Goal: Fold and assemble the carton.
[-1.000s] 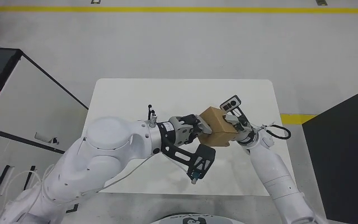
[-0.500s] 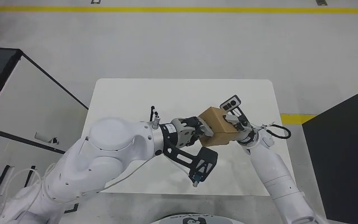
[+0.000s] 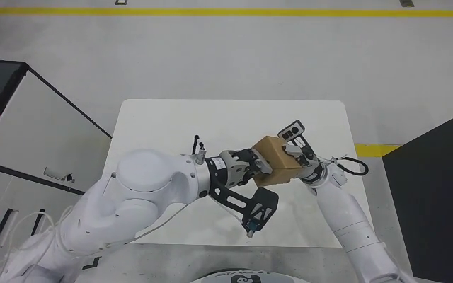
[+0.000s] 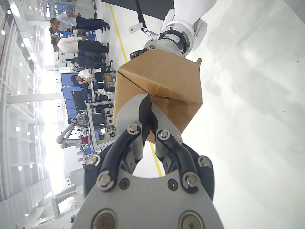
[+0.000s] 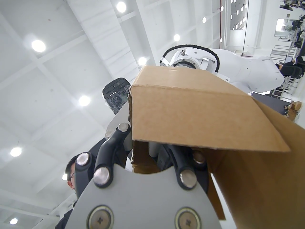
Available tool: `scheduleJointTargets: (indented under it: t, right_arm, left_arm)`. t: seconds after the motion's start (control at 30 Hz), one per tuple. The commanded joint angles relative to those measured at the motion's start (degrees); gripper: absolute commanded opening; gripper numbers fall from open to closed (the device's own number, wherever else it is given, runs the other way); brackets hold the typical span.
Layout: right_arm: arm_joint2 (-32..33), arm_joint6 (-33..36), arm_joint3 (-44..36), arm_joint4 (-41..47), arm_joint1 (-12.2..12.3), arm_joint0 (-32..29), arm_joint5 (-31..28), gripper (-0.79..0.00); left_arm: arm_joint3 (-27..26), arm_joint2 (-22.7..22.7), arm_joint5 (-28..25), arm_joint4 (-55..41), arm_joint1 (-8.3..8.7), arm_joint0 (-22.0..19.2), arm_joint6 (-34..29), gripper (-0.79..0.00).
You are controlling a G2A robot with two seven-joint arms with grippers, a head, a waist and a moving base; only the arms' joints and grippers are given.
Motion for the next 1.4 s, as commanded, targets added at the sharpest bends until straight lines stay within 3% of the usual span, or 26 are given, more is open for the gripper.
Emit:
scheduleJointTargets:
  t: [0.0,0.33,1.37]
  right_arm:
    - [-0.15,0.0,-0.16,0.13,0.06,-0.09,0.04,-0.785]
    - [-0.61,0.0,-0.39,0.4,0.41,-0.38,-0.2,-0.785]
    - [-0.22,0.0,-0.38,0.47,1.29,-0.81,-1.85,-0.785]
  left_arm:
    - [0.04,0.3,0.0,0.18,-0.08,-0.18,-0.07,-0.785]
    - [0.29,0.98,0.47,0.3,-0.47,-0.39,-0.72,-0.785]
    - [-0.21,-7.02,0.86,-4.67,0.09,1.99,-0.63,-0.785]
